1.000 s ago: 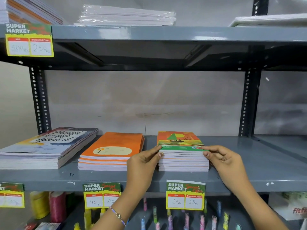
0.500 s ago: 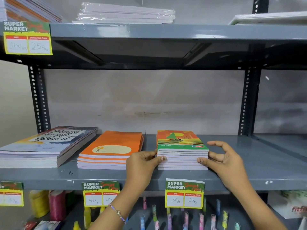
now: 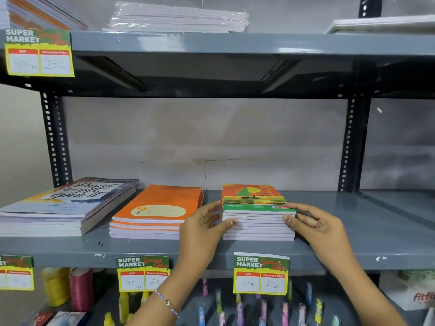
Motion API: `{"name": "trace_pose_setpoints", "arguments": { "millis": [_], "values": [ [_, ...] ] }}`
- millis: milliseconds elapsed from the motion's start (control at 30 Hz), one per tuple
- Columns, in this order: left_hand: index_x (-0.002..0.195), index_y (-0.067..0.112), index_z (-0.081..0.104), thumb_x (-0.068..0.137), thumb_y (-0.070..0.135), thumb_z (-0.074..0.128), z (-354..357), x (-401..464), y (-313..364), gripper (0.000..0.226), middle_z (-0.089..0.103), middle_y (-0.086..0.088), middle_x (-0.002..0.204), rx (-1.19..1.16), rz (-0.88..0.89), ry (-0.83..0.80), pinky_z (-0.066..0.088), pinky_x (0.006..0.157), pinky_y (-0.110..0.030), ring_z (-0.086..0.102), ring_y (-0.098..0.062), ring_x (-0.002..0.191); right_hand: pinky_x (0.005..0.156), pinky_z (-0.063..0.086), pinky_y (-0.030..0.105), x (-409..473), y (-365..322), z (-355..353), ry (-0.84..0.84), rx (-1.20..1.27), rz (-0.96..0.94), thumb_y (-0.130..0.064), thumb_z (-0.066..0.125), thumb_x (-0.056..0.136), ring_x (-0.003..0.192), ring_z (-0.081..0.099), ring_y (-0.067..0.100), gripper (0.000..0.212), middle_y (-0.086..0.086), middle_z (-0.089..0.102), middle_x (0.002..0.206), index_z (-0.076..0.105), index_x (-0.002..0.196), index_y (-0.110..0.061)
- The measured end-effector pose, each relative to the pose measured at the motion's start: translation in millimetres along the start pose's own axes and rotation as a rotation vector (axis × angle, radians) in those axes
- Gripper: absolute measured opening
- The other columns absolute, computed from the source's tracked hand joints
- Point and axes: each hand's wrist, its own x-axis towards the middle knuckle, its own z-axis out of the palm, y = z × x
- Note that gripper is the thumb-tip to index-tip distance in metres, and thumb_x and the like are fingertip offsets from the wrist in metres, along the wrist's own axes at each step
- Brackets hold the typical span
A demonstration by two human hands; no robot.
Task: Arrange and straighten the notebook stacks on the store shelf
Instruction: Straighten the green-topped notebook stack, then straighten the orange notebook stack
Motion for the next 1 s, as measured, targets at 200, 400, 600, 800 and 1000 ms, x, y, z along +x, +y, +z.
{"name": "trace_pose_setpoints", "arguments": {
  "millis": [200, 400, 600, 800, 1000],
  "values": [
    [0.093, 0.044, 0.07, 0.086, 0.016, 0.069, -0.9, 5.9, 4.5, 0.029, 0.067, 0.034, 0.091, 0.013, 0.022, -0.032, 0.048, 0.07, -0.001, 0.06, 0.021, 0.092, 0.086, 0.058, 0.03, 3.3, 1.9, -1.4, 0.0, 0.018, 0.023, -0.024, 0.077, 0.074, 0.102, 0.072, 0.021, 0.036, 0.004, 0.078, 0.105, 0.075, 0.11, -0.019],
    [0.098, 0.029, 0.076, 0.086, 0.015, 0.07, 1.7, 8.5, -2.3, 0.02, 0.071, 0.031, 0.084, -0.001, 0.03, 0.001, 0.049, 0.069, -0.003, 0.064, 0.013, 0.091, 0.08, 0.059, 0.027, 5.0, 5.2, -1.8, 0.003, 0.042, 0.04, -0.025, 0.078, 0.073, 0.099, 0.073, 0.022, 0.036, 0.006, 0.078, 0.103, 0.076, 0.108, -0.019],
    [0.1, 0.031, 0.074, 0.088, 0.015, 0.068, 3.5, 2.6, 6.9, 0.021, 0.07, 0.03, 0.092, 0.013, 0.036, -0.021, 0.053, 0.077, -0.008, 0.065, 0.009, 0.095, 0.073, 0.057, 0.018, 5.2, 1.4, -1.5, -0.014, -0.05, -0.002, -0.031, 0.077, 0.074, 0.093, 0.074, 0.018, 0.028, 0.005, 0.079, 0.099, 0.077, 0.1, -0.021],
    [0.115, 0.048, 0.064, 0.085, 0.037, 0.069, -64.7, -1.9, 21.4, 0.033, 0.072, 0.028, 0.089, 0.192, 0.209, 0.108, 0.055, 0.077, -0.015, 0.068, 0.007, 0.081, 0.089, 0.047, 0.007, -18.8, -8.0, 25.8, 0.281, -0.275, -0.324, -0.027, 0.062, 0.093, 0.111, 0.061, -0.004, 0.014, 0.004, 0.07, 0.124, 0.074, 0.099, -0.028],
    [0.123, 0.029, 0.066, 0.077, 0.04, 0.075, -192.5, 21.4, -2.5, 0.048, 0.067, 0.006, 0.127, 0.681, 0.074, 0.181, 0.046, 0.091, -0.022, 0.058, -0.004, 0.116, 0.084, 0.051, 0.018, -21.7, -21.7, 166.6, -0.089, -0.343, -0.247, -0.036, 0.072, 0.082, 0.105, 0.065, -0.002, 0.026, -0.024, 0.071, 0.11, 0.072, 0.107, -0.032]
  ]
}}
